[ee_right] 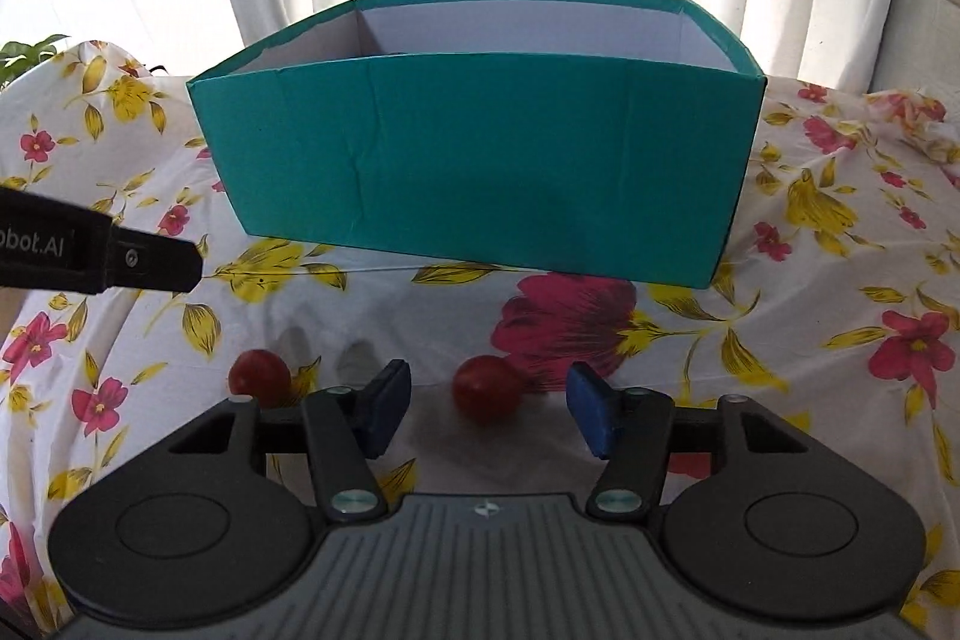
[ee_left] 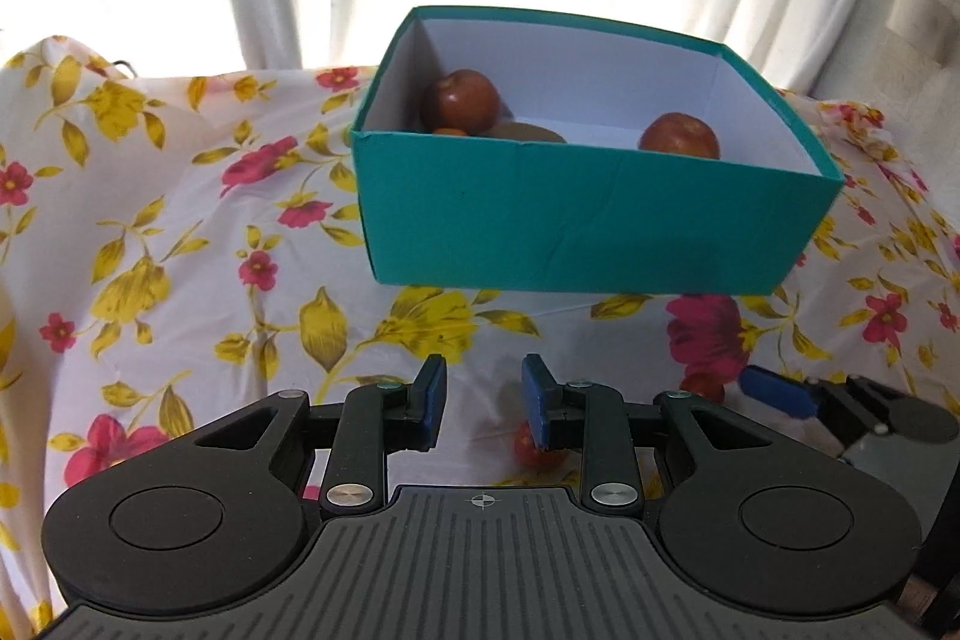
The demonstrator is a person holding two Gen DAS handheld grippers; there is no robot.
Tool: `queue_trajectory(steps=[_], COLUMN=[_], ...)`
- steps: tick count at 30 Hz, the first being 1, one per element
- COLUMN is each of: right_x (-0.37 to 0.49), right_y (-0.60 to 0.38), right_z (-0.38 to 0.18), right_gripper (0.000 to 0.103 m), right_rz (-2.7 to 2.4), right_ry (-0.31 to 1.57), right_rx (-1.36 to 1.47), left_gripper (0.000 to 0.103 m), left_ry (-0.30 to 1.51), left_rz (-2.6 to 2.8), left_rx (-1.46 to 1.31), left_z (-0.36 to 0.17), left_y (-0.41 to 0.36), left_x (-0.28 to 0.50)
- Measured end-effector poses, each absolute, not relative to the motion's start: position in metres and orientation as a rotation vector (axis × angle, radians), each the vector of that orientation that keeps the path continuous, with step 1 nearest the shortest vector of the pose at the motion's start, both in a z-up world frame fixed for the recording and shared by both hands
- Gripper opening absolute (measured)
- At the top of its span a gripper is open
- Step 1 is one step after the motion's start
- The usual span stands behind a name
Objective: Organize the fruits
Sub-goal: 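Grasp a cherry tomato with the left tool while the right tool grasps another tomato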
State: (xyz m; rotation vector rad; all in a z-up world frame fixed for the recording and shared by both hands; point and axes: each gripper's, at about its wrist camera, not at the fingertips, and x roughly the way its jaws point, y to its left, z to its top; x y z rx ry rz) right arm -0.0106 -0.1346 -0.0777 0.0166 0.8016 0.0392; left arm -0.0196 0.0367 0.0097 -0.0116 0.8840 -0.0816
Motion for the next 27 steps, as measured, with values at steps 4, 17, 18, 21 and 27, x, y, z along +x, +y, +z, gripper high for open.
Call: queue_trajectory(steps=[4, 17, 18, 21, 27], right_x=[-0.014, -0.016, -0.016, -0.014, -0.011], right_y=[-0.136, -0.141, -0.141, -0.141, -0.139], right_z=[-0.074, -0.071, -0.070, -0.069, -0.074], right_gripper=[0.058, 0.058, 0.058, 0.058, 0.058], right_rz=[0.025, 0.018, 0.019, 0.018, 0.034], right_ry=[0.794, 0.791, 0.789, 0.787, 0.811], right_rx=[0.021, 0.027, 0.027, 0.018, 0.008], left_gripper=[0.036, 0.031, 0.030, 0.030, 0.029], left_ry=[0.836, 0.922, 0.933, 0.932, 0.932], left_rz=[-0.146, -0.176, -0.173, -0.167, -0.148], left_rx=[0.027, 0.022, 0.030, 0.035, 0.002], left_z=[-0.004, -0.041, -0.044, -0.049, -0.041], left_y=[0.037, 0.031, 0.029, 0.027, 0.035], left_x=[-0.030, -0.016, -0.015, -0.014, -0.011])
